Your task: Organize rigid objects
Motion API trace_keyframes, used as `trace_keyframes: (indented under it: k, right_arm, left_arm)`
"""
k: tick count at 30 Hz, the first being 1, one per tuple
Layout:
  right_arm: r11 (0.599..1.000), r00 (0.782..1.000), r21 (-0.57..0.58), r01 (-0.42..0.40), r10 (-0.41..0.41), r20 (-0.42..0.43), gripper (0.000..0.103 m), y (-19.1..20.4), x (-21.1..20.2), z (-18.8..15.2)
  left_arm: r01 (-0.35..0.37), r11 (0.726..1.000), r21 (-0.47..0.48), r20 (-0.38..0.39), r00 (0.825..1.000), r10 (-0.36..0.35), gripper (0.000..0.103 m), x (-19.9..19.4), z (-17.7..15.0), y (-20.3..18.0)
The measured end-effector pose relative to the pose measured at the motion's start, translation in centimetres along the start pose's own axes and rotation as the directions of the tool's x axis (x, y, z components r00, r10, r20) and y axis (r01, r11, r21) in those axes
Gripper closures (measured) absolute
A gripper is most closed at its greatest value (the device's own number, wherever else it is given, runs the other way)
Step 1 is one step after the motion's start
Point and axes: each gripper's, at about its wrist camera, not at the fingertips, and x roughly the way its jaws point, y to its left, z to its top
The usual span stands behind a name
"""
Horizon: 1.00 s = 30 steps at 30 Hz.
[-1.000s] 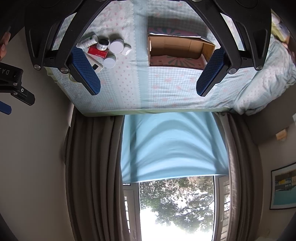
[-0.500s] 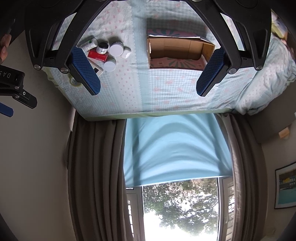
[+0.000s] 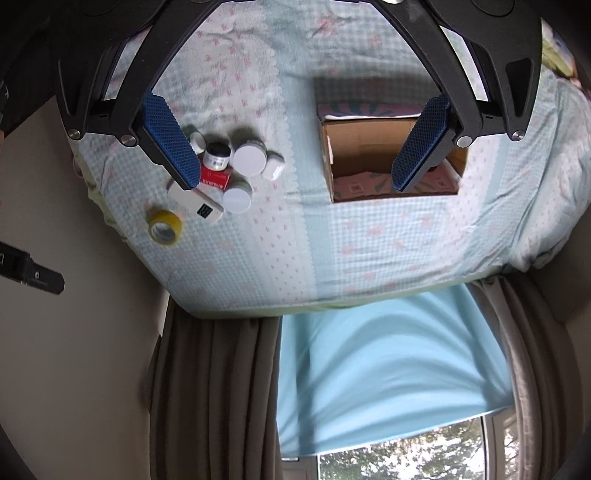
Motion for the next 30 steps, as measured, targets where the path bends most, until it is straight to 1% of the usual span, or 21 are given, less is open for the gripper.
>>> trace_keyframes:
  k: [3, 5, 7, 12, 17, 20, 23, 27, 30]
  right_arm:
    - [1.000, 0.999, 0.004, 0.003, -0.002, -0.035, 0.000, -1.3, 3.3, 0.1]
    - [1.000, 0.998, 0.005, 0.001, -0.001, -0.067, 0.000, -2.1, 5.9, 0.0]
    - [1.000, 0.995, 0.007, 0.004, -0.003, -0.100, 0.000, -2.9, 8.8, -0.2]
    - [1.000, 0.985, 0.020, 0.018, -0.015, -0.171, 0.000, -4.5, 16.3, -1.0]
    - [1.000, 0.969, 0.003, 0.028, -0.027, -0.245, 0.000, -4.9, 23.9, -2.6]
    - [1.000, 0.960, -0.006, 0.030, -0.030, -0.279, 0.000, -5.3, 28.1, -3.7]
    - [1.000, 0.954, -0.009, 0.014, -0.016, -0.299, 0.000, -5.8, 31.8, -5.0]
    - [1.000, 0.941, -0.007, 0.016, -0.018, -0.338, 0.000, -6.1, 36.5, -6.4]
    - [1.000, 0.931, 0.010, 0.030, -0.024, -0.363, 0.000, -6.6, 39.1, -7.3]
  left_arm:
    - [-0.009, 1.000, 0.005, -0.064, 0.998, 0.009, 0.000, 3.4, -1.1, -1.5]
    - [-0.018, 1.000, -0.012, -0.113, 0.993, 0.016, 0.000, 5.8, -1.6, -2.3]
    - [-0.014, 0.999, -0.038, -0.160, 0.987, 0.008, 0.000, 8.3, -2.1, -3.0]
    - [-0.027, 0.996, -0.086, -0.258, 0.966, 0.004, 0.000, 14.9, -3.4, -4.9]
    - [-0.057, 0.988, -0.144, -0.333, 0.943, 0.006, 0.000, 21.3, -4.6, -6.0]
    - [-0.070, 0.985, -0.160, -0.385, 0.923, 0.003, 0.000, 25.0, -5.6, -6.6]
    - [-0.085, 0.981, -0.176, -0.432, 0.902, 0.000, 0.000, 28.6, -6.8, -7.1]
    - [-0.112, 0.975, -0.192, -0.504, 0.864, 0.000, 0.000, 33.0, -8.4, -7.4]
    - [-0.133, 0.973, -0.189, -0.554, 0.832, 0.006, 0.000, 35.3, -9.3, -7.3]
